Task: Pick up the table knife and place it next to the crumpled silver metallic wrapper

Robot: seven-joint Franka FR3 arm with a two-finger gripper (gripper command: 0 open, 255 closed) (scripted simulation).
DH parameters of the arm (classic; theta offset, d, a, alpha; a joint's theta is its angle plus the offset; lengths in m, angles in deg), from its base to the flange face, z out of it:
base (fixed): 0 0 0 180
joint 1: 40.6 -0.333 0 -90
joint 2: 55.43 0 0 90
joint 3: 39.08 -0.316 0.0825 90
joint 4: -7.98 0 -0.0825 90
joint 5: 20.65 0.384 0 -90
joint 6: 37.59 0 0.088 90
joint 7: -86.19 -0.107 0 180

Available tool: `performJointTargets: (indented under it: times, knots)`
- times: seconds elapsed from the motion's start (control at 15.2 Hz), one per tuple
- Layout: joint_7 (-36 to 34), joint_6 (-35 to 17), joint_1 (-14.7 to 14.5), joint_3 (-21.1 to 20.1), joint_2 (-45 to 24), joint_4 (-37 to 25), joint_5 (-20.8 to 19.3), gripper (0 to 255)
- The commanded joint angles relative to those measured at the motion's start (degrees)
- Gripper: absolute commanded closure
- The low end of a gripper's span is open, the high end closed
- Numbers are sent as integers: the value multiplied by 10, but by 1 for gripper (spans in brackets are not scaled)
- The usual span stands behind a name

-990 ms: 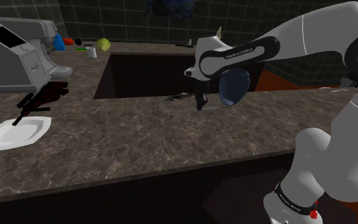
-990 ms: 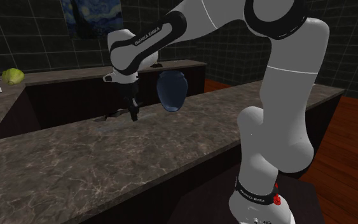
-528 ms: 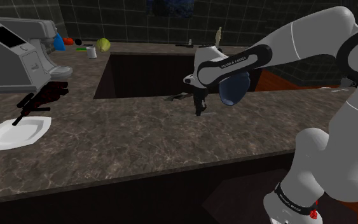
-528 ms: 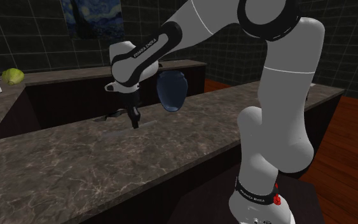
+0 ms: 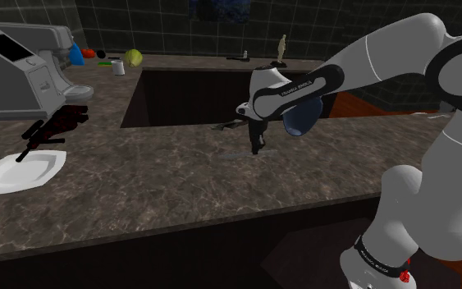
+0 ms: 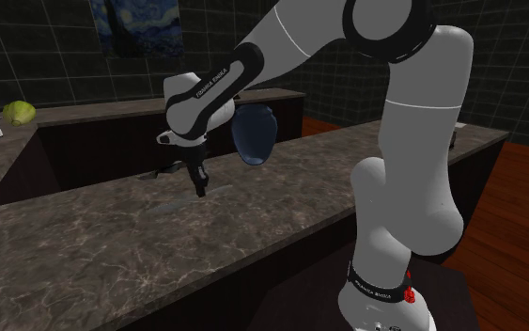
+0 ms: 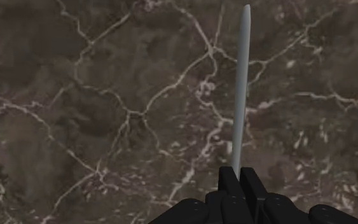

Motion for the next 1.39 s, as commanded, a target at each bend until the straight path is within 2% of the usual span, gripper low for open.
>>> performJointTargets:
  times: [0.0, 0.2, 0.26, 0.59, 0.86, 1.32]
  knots:
    - [0, -1, 0, 0, -1, 0, 0, 255]
    - [0, -1, 0, 0, -1, 0, 0, 255]
    - [0, -1, 0, 0, -1, 0, 0, 0]
    - [0, -1, 0, 0, -1, 0, 0, 0]
    - [-15, 73, -3, -4, 36, -42, -19, 0]
    - [-15, 73, -3, -5, 36, -42, -19, 0]
